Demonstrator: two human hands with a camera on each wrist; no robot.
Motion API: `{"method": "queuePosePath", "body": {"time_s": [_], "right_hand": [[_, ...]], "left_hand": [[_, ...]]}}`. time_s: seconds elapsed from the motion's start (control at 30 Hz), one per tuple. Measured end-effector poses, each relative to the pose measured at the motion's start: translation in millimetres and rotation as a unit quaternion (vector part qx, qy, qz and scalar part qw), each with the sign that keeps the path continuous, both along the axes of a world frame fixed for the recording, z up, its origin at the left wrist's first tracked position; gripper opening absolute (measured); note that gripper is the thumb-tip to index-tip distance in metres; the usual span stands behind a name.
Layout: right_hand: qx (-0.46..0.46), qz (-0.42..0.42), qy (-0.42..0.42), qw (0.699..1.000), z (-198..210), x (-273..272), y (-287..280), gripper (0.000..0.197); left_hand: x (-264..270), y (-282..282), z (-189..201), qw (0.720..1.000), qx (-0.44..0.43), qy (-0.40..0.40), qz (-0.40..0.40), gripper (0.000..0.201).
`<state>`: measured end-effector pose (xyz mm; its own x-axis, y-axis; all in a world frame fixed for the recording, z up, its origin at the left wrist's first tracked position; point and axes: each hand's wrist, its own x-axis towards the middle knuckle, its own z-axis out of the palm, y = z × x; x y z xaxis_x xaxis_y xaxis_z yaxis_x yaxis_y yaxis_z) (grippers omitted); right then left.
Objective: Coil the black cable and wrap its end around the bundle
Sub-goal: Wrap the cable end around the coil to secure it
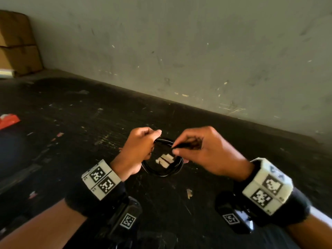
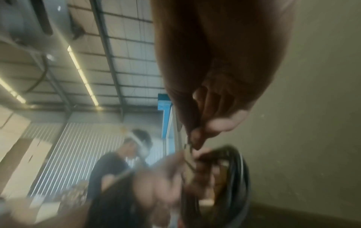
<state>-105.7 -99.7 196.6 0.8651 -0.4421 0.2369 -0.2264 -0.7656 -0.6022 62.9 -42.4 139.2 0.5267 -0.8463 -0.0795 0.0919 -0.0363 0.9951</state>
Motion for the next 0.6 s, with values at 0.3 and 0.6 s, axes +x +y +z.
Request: {"method": "queuePosePath", "body": {"time_s": [0.3, 0.6], "right_hand": [[-0.372, -0.017, -0.056, 0.926, -45, 19, -7, 0.011], [-0.381, -0.009, -0.063, 0.922, -49, 29, -1, 0.021]], "left_hand": [[-7, 9, 2, 0.998, -0.060, 0.011, 0.020, 0.022], [-2, 13, 4, 0.996, -0.051, 0.053, -0.044, 0.015]]}}
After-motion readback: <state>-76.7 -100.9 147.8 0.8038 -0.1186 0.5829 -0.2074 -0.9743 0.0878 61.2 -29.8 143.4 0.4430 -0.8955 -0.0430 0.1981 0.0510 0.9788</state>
